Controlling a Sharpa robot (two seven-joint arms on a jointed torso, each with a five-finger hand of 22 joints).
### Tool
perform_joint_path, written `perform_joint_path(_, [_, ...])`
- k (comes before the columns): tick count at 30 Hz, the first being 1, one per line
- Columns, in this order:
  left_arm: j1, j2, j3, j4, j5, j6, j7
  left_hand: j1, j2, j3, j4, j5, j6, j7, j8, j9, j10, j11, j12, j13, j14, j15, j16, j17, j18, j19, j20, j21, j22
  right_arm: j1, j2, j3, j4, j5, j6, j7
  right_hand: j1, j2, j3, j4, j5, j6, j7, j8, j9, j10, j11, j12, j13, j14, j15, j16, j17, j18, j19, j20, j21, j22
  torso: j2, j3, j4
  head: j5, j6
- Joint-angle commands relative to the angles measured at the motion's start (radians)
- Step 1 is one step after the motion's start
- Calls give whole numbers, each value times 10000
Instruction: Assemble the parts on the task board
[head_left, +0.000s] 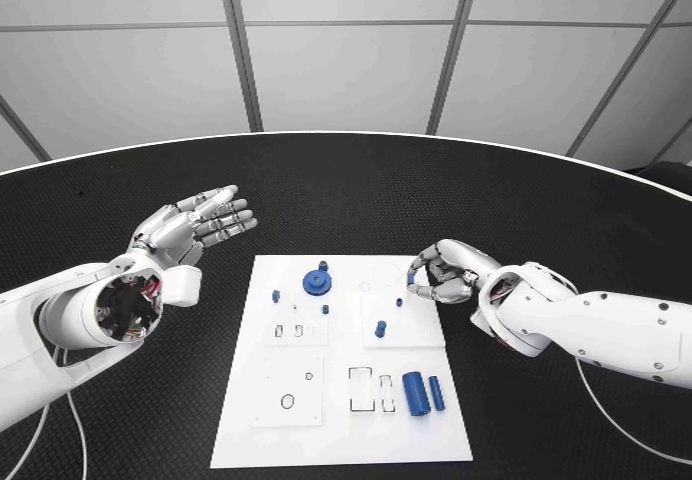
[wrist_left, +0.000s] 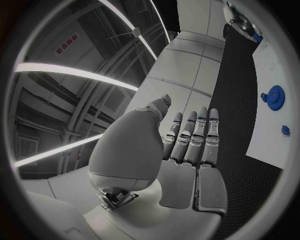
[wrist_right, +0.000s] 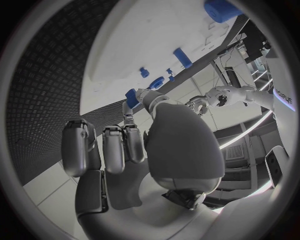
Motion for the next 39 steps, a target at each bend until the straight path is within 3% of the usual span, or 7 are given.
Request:
perform_joint_path(1, [-4, 64, -1, -152, 0, 27, -31, -128, 4, 19, -26, -1, 20, 893, -63, -14, -36, -6, -43, -2, -26, 7, -45, 13, 138, 56, 13, -65, -9, 165, 107, 11, 459, 0, 43, -167, 22, 104, 77, -9, 49, 102, -77, 46, 107, 455, -63, 46, 1801, 1020, -68, 31, 2371, -55, 281, -91, 34, 1214, -96, -36, -34, 91, -39])
perform_joint_path(7, [-15, 222, -2, -405, -1, 151, -159, -136, 1, 27, -34, -3, 14, 890, -68, -16, -41, -6, -46, -3, -30, 8, -48, 13, 137, 56, 13, -66, -13, 406, 594, 23, 972, -1, 219, -316, 12, 166, 190, -153, 178, 37, -73, 75, 152, 482, -68, 79, 1841, 1044, -75, 72, 2483, -171, 512, -114, 436, 1627, -214, -137, -31, 281, -147])
perform_joint_path(14, [-24, 282, -2, -450, -2, 189, -181, -144, -4, 25, -34, -6, 11, 888, -71, -17, -45, -6, -49, -4, -34, 9, -51, 13, 137, 56, 13, -67, -15, 441, 1638, 17, 633, -229, 345, -201, -16, 174, 235, -221, 254, -13, -59, 81, 173, 457, -60, 44, 1811, 1031, -69, 51, 2422, -162, 498, -113, 409, 1601, -242, -175, -49, 641, -310])
perform_joint_path(21, [-26, 342, -2, -458, -2, 177, -211, -151, -6, 28, -37, -8, 15, 885, -72, -17, -48, -6, -52, -4, -38, 10, -54, 12, 136, 56, 13, -68, -17, 262, 2535, 8, 245, -953, 453, -384, -22, 206, 280, -267, 277, -58, -45, 79, 185, 421, -49, -3, 1769, 1022, -60, 35, 2378, -148, 473, -109, 364, 1555, -195, -162, -4, 987, -456])
perform_joint_path(26, [-27, 388, -2, -457, -2, 174, -219, -151, -6, 28, -37, -8, 15, 885, -72, -17, -48, -6, -52, -4, -38, 10, -54, 12, 136, 56, 13, -68, -17, 158, 3032, 5, 48, -1437, 628, -665, -18, 211, 313, -326, 284, -93, -33, 79, 197, 423, -40, 3, 1778, 1024, -53, 39, 2388, -150, 476, -104, 371, 1566, -171, -124, -48, 1149, -467])
perform_joint_path(33, [-27, 447, -2, -417, -2, 184, -224, -151, -6, 28, -37, -8, 15, 885, -72, -17, -48, -6, -52, -4, -38, 10, -54, 12, 136, 56, 13, -68, -17, 25, 3671, -46, -430, -1941, 1091, -1034, -54, 212, 332, -356, 278, -145, -8, 66, 202, 410, -20, -13, 1766, 1019, -40, 30, 2364, -141, 456, -96, 338, 1534, -175, -139, -23, 1182, -485])
perform_joint_path(39, [-26, 450, -1, -393, -2, 181, -230, -151, -6, 28, -37, -8, 15, 885, -72, -17, -48, -6, -52, -4, -38, 10, -54, 12, 136, 56, 13, -68, -17, -106, 3969, -71, -674, -2082, 1295, -1129, -61, 214, 348, -377, 296, -158, -4, 67, 207, 408, -15, -13, 1768, 1019, -34, 31, 2367, -140, 455, -92, 336, 1533, -182, -109, -16, 1264, -527])
